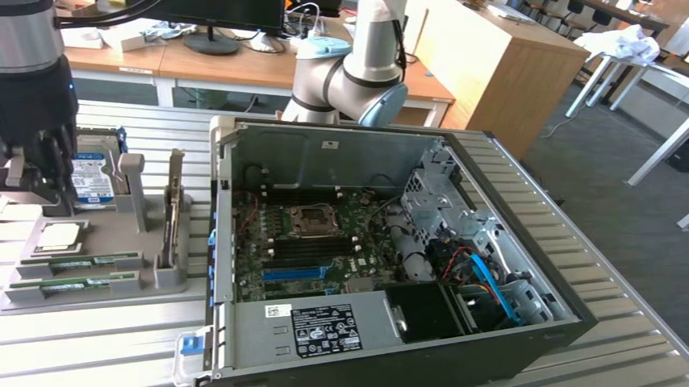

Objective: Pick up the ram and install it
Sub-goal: 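Pick up the ram and move it above insertion slot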

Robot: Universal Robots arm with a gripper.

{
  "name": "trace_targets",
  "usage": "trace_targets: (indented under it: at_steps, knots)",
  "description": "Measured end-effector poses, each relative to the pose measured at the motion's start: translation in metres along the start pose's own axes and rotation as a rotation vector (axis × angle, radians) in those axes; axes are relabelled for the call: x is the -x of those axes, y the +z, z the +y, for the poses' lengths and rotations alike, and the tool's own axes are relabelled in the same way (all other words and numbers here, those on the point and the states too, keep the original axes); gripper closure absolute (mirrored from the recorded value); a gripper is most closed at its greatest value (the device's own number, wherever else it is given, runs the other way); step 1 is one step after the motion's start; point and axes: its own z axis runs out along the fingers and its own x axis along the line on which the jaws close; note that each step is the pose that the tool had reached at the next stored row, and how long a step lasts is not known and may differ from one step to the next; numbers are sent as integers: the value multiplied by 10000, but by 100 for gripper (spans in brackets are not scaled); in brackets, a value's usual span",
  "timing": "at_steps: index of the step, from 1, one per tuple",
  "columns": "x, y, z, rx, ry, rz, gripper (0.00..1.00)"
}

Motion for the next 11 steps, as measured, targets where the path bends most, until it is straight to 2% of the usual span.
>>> trace_targets:
  at_steps: [11]
  knots:
    - [-2,71,-3,-1,0,0,70]
